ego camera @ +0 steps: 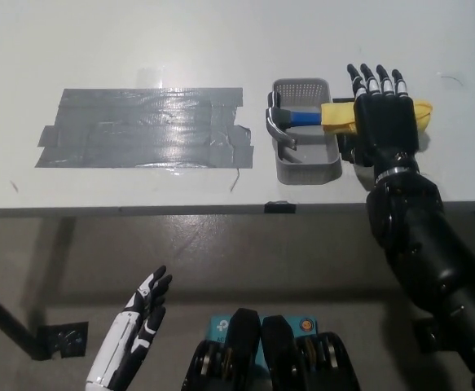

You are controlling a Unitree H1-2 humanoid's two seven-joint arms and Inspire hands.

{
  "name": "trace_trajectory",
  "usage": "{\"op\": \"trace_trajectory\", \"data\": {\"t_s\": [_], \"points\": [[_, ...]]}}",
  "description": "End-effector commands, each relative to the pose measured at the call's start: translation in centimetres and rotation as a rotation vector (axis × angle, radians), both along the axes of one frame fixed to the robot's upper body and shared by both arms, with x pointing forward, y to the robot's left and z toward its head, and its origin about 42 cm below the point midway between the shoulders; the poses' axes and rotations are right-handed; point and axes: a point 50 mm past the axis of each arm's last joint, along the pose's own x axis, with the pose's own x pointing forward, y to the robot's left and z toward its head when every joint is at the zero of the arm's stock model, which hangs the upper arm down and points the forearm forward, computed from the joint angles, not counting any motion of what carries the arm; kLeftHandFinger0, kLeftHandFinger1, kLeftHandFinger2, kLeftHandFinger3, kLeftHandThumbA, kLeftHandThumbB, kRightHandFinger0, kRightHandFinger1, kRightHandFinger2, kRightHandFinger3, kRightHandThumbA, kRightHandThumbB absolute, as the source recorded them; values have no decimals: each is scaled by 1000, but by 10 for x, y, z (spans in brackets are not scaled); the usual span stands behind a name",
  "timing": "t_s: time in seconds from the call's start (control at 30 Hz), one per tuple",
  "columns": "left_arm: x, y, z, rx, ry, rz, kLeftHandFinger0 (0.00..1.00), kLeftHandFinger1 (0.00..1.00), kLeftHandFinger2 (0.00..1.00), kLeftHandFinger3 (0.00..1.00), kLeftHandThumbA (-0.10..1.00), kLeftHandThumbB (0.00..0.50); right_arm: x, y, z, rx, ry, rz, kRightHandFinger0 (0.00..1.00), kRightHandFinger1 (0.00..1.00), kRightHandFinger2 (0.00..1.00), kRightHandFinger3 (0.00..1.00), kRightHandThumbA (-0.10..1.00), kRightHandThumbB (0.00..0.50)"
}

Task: The robot picks the hammer with right hand and hits the black area on the desk and places it back.

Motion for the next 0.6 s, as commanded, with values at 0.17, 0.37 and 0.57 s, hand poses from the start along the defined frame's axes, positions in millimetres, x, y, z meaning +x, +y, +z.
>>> {"op": "trace_trajectory", "data": {"t_s": [0.17, 0.37, 0.57], "points": [[3, -2, 9, 7, -32, -36, 1000, 976, 1000, 1000, 977, 41, 24, -16, 35, -48, -388, 41, 720, 620, 644, 680, 449, 285], [5, -3, 12, 11, -39, -44, 990, 954, 977, 1000, 1000, 65, 30, -44, 28, -93, -437, 148, 0, 152, 595, 95, -100, 247], [9, 0, 15, 29, -47, -45, 965, 908, 925, 1000, 1000, 61, 34, -60, 35, -65, -419, 173, 0, 308, 795, 739, -100, 199]]}}
